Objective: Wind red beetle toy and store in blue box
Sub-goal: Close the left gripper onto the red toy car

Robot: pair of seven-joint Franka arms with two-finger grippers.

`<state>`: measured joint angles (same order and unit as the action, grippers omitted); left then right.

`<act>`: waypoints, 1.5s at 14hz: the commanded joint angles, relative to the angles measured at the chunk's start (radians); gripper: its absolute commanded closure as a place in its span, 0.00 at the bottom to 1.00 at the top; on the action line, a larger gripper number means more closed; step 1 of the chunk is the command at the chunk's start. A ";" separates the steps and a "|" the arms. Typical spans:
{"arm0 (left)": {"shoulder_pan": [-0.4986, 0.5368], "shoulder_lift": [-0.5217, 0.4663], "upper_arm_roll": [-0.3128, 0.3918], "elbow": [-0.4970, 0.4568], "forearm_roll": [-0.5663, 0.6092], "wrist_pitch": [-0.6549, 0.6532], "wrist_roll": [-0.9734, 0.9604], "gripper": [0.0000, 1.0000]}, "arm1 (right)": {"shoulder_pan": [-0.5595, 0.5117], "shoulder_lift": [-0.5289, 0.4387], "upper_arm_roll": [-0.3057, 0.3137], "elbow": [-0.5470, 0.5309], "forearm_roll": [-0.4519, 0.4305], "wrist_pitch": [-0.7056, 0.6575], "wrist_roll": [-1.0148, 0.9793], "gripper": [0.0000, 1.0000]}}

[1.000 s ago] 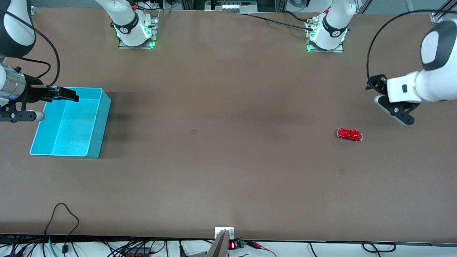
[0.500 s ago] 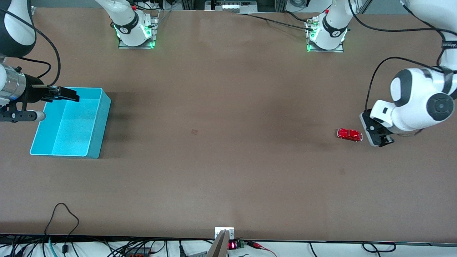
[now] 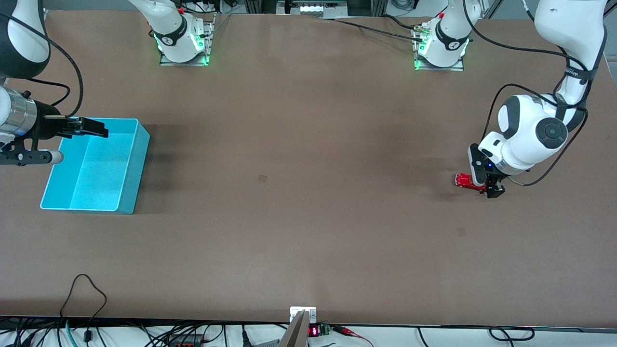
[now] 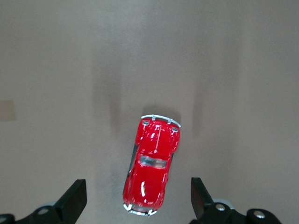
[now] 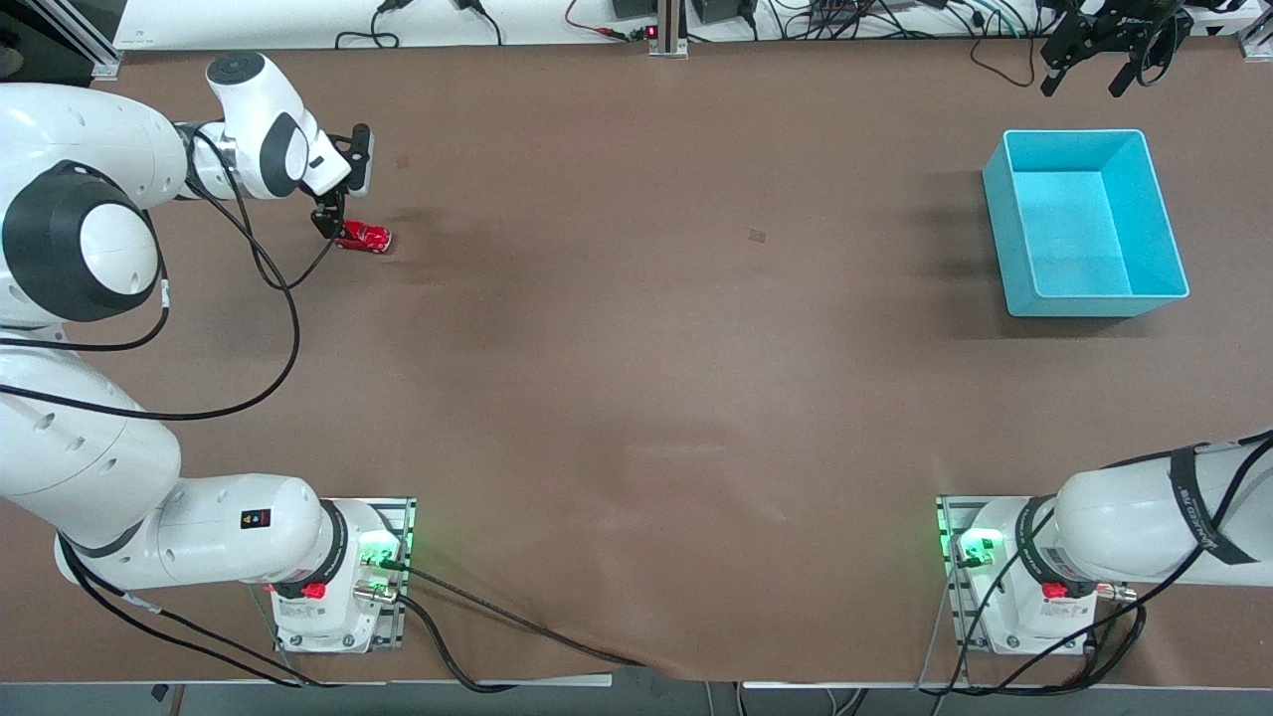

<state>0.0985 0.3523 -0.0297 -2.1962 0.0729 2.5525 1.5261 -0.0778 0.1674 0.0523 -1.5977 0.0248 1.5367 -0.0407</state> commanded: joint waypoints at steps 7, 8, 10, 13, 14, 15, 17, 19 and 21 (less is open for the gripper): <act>0.032 0.057 -0.003 -0.019 0.013 0.094 0.068 0.30 | -0.004 0.000 0.006 0.005 0.017 -0.015 -0.008 0.00; 0.032 0.059 -0.003 -0.019 0.014 0.094 0.068 0.43 | -0.004 0.000 0.006 0.005 0.017 -0.015 -0.008 0.00; 0.032 0.063 -0.003 -0.017 0.014 0.094 0.068 0.70 | -0.005 0.000 0.006 0.005 0.015 -0.018 -0.008 0.00; 0.023 0.060 -0.004 -0.014 0.013 0.092 0.051 0.97 | -0.005 0.000 0.006 0.005 0.017 -0.021 -0.010 0.00; 0.023 0.060 -0.004 -0.013 0.013 0.091 0.023 0.98 | -0.005 0.000 0.006 0.005 0.017 -0.021 -0.010 0.00; 0.023 0.060 -0.004 -0.014 0.013 0.088 -0.003 0.98 | -0.005 0.000 0.006 0.005 0.015 -0.021 -0.010 0.00; 0.023 0.065 -0.004 -0.014 0.013 0.086 -0.018 0.98 | -0.005 0.000 0.006 0.005 0.017 -0.023 -0.010 0.00; 0.029 0.067 -0.004 -0.016 0.013 0.084 -0.017 0.98 | -0.005 0.000 0.006 0.005 0.017 -0.024 -0.010 0.00; 0.039 0.079 0.004 -0.011 0.013 0.075 -0.006 0.97 | -0.005 0.000 0.006 0.005 0.015 -0.026 -0.008 0.00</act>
<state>0.1234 0.4151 -0.0298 -2.2111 0.0741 2.6386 1.5311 -0.0772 0.1675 0.0531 -1.5978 0.0249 1.5256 -0.0408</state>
